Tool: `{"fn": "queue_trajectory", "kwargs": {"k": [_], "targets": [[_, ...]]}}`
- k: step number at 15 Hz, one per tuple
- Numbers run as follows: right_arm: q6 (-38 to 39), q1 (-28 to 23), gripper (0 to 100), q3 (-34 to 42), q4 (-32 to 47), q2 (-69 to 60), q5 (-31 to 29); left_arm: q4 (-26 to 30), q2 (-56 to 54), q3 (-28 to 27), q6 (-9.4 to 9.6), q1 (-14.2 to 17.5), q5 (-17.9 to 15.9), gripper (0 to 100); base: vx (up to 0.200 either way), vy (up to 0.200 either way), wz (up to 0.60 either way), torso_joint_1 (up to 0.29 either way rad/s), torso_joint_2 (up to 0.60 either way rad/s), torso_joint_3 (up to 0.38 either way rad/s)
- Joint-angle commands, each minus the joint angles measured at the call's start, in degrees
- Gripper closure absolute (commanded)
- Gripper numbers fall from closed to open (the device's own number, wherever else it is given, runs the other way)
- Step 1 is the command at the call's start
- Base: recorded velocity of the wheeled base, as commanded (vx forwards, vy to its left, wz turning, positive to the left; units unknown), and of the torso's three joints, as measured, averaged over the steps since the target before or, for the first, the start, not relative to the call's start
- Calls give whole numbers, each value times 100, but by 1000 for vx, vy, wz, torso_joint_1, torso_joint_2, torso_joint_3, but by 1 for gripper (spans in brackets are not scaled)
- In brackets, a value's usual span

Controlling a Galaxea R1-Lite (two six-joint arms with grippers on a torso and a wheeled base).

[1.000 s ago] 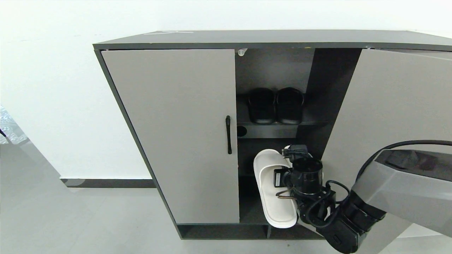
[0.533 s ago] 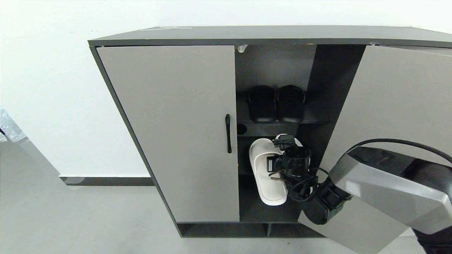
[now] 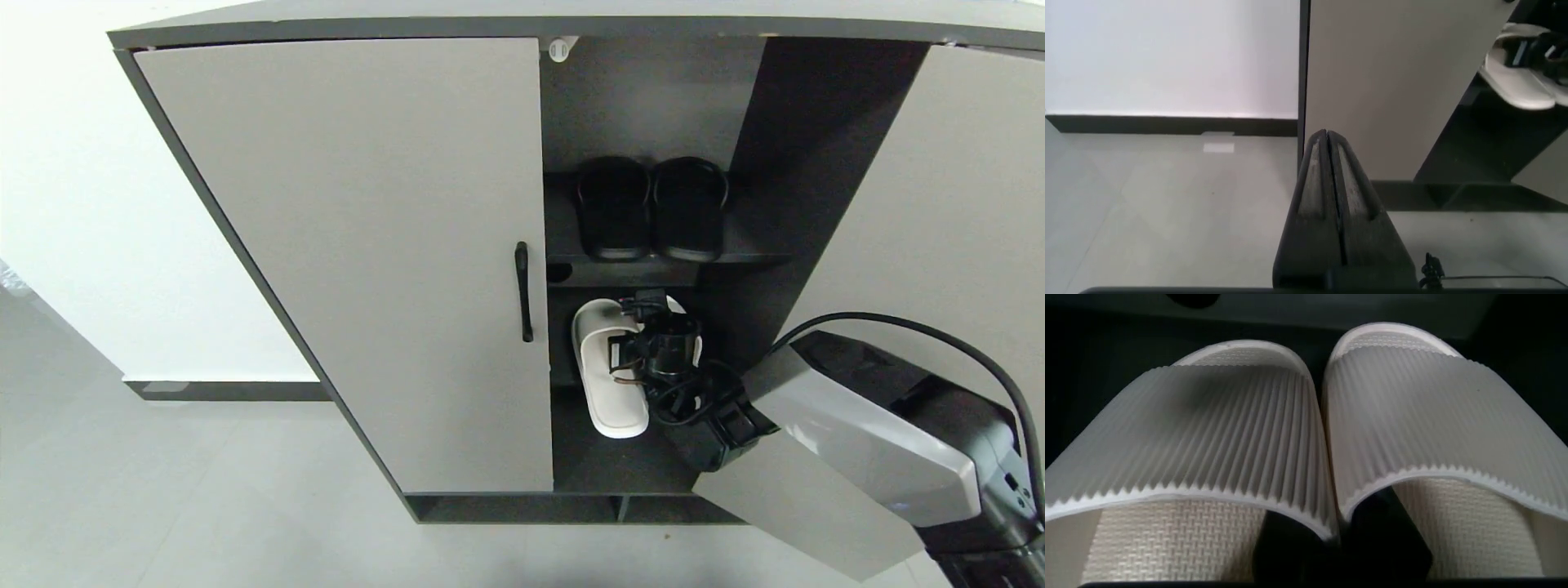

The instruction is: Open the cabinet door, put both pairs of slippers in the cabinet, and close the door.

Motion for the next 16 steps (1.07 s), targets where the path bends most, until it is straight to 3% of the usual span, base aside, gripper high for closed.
{"fn": "queue_trajectory", "kwargs": {"k": [1,2,3,6,12,13,16], "targets": [[-1,-129,100,-826,284,230,28,0,7,0,-1,-1,10,100,0,0,0,2,-2,-198],[-1,-129,100,-853,293,239,28,0,7,0,-1,-1,10,100,0,0,0,7,-12,-159],[7,-217,100,-1380,688,441,28,0,7,0,-1,-1,2,100,0,0,0,7,12,-100],[7,-305,100,-2417,776,1004,28,0,7,0,-10,-1,2,100,0,0,0,-1,1,-17],[25,-305,100,-3031,1611,1417,11,0,7,0,-10,-1,10,100,0,0,0,0,0,0],[25,-305,0,-3031,1646,1417,2,0,7,0,-10,-1,10,100,0,0,0,0,0,0],[78,-296,0,-3031,1620,1373,-7,0,7,0,-10,-1,10,100,0,0,0,0,0,0]]}}
